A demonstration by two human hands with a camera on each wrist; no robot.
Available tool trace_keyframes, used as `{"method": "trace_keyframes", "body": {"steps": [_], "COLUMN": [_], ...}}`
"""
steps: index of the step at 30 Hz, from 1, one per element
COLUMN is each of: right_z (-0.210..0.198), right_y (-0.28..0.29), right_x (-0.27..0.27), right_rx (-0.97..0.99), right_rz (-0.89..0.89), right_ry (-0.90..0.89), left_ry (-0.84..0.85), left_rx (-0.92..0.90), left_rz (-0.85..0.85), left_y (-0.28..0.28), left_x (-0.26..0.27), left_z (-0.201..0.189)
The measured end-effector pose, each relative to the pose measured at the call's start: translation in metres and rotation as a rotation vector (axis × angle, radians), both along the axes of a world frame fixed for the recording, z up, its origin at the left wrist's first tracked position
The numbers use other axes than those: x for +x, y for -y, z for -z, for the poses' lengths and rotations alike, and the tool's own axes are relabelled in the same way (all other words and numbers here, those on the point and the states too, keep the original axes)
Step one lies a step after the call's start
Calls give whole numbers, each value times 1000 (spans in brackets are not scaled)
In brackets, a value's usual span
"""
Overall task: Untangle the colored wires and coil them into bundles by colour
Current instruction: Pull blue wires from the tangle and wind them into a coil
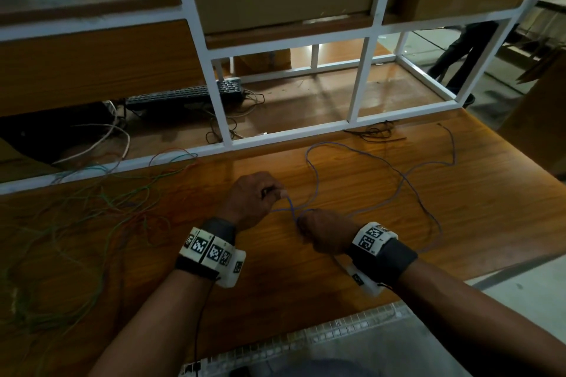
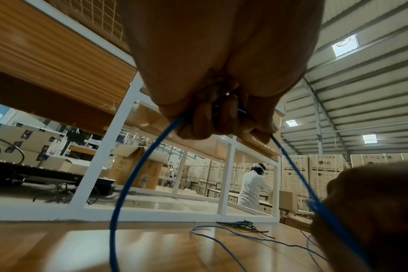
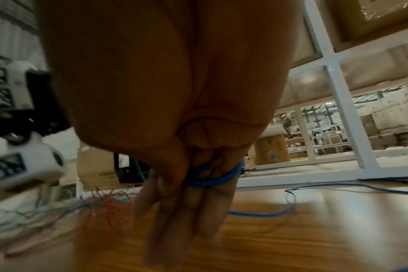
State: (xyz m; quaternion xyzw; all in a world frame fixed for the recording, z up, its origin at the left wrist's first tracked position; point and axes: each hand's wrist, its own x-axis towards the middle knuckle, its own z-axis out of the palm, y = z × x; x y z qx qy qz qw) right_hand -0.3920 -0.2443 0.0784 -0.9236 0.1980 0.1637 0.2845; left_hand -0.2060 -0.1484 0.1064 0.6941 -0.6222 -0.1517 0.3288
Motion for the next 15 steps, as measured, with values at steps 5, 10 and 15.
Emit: {"method": "trace_keyframes", "body": {"steps": [5,10,15], "right_z": [-19,-30,-46], "right_y": [-20,-19,-14], "right_x": [-1,4,7], "right_rx": [870,1404,1788], "right_rz": [48,99,265], "right_ry": [227,407,799], "left_ry": [-348,-551,-752], "left_rx": [-104,-73,164], "left_rz": [-37,-128,-216], "left_y": [14,20,5], "left_x": [-1,-9,-21], "left_z": [-10,-17,-8]}}
